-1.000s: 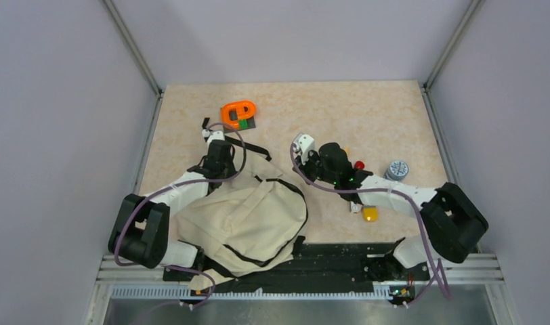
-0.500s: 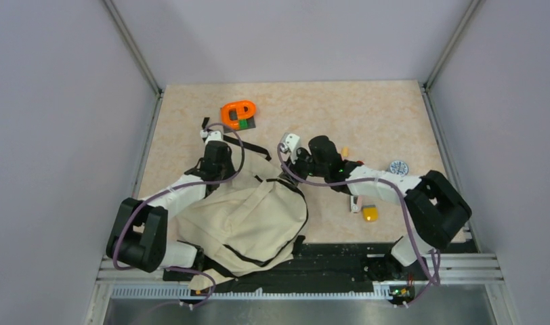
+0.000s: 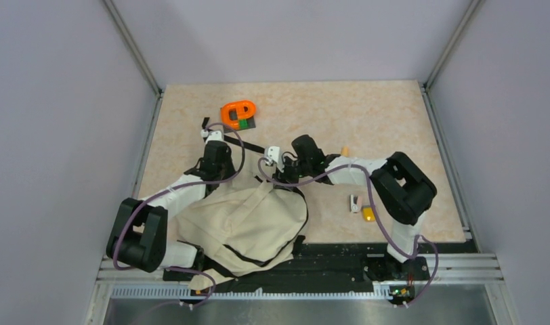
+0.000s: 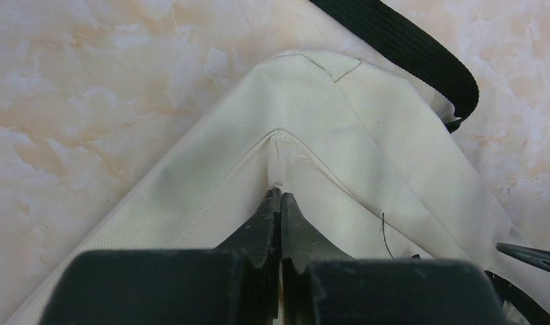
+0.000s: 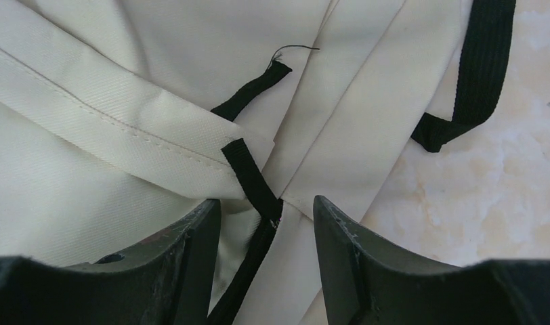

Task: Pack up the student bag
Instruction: Zip the student bag at the center of the board.

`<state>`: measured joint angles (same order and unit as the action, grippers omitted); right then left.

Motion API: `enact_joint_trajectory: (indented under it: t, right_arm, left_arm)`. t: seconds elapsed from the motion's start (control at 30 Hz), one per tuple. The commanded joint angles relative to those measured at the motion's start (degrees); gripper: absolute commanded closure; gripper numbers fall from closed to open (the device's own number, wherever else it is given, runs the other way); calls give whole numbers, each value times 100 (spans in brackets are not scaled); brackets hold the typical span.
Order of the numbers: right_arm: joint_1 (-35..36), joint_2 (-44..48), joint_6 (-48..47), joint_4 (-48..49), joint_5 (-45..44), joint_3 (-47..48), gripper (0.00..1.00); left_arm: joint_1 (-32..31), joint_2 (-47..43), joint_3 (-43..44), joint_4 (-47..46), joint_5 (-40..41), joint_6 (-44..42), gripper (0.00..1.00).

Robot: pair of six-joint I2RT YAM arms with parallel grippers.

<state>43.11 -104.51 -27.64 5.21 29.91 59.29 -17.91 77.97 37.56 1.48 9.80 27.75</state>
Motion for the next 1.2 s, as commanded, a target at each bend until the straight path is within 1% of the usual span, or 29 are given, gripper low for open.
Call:
enact_joint_trajectory:
  t: [0.0,0.13,0.2,0.23,0.37,0.4,0.47,0.63,0.8,0.9,1.0,1.17]
  right_arm:
    - [4,-242,-604,-115,248,425,48]
    - [4,-423,-695,-152,402,588,50]
    - [5,-494,-740,-203,455,671,55]
    - [4,-532,-750,-216,466,700,59]
    - [4,-556,-725,-156,415,696,86]
    - [4,-527,-681,-123,380,667,92]
    - [4,-404,-584,35,318,528,100]
    - [4,186,-51,792,-83,-183,100]
    - [-9,884,531,1719,-857,-1059,100]
    - [-13,1287,726,2146,-983,-1529,100]
    - [-19,1590,871,2322,-969,-1855,100]
    - [-15,1855,1082,2277,-873,-2095,100]
  left_arm:
    - [25,-34,136,-244,-117,-76,100]
    - [25,-3,159,-234,-141,-102,100]
    - [25,7,166,-235,-152,-104,100]
    - [25,7,178,-231,-164,-106,100]
    - [25,63,298,-165,-247,-94,100]
    - [25,76,311,-8,-255,-94,100]
    - [25,65,317,7,-252,-94,100]
    - [37,-29,275,96,-13,-77,100]
    - [132,-161,208,156,64,-60,100]
    - [203,-253,141,147,58,-37,100]
    - [258,-307,108,159,47,-24,100]
    - [320,-365,84,177,31,-2,100]
